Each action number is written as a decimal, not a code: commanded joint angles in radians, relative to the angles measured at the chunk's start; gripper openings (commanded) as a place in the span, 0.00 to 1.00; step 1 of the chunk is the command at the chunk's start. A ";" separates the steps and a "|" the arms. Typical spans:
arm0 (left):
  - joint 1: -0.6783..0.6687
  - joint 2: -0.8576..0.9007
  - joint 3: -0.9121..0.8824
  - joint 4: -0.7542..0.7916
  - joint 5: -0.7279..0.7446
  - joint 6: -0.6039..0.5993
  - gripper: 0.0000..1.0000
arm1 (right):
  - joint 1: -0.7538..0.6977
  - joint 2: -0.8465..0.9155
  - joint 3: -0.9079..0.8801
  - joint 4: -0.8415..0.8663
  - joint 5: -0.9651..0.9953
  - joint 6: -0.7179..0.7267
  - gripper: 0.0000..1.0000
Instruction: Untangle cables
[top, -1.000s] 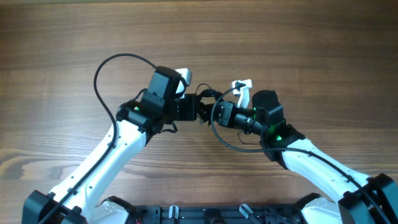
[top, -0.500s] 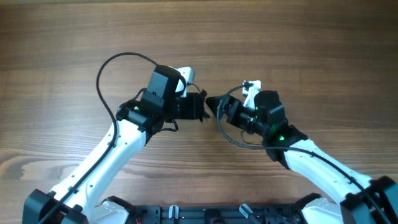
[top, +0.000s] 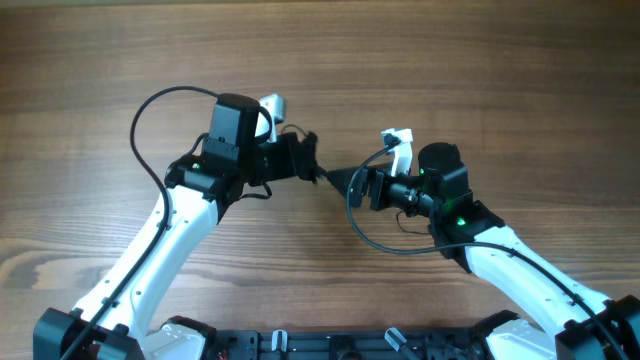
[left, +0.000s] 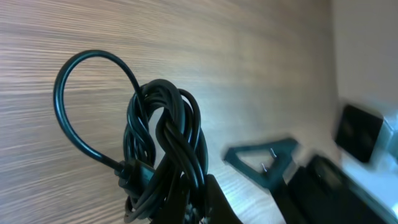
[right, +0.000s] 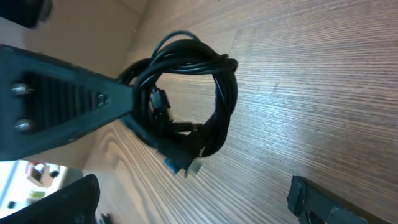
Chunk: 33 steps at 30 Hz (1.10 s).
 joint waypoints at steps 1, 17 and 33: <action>0.004 -0.001 0.005 -0.032 0.204 0.253 0.04 | -0.006 -0.013 0.017 -0.014 0.106 -0.044 1.00; 0.096 0.000 0.005 -0.079 0.758 0.455 0.04 | -0.009 -0.013 0.017 0.174 -0.188 -0.206 0.19; 0.246 -0.001 0.005 -0.101 0.091 0.096 0.09 | -0.133 -0.013 0.017 -0.037 -0.264 -0.163 0.04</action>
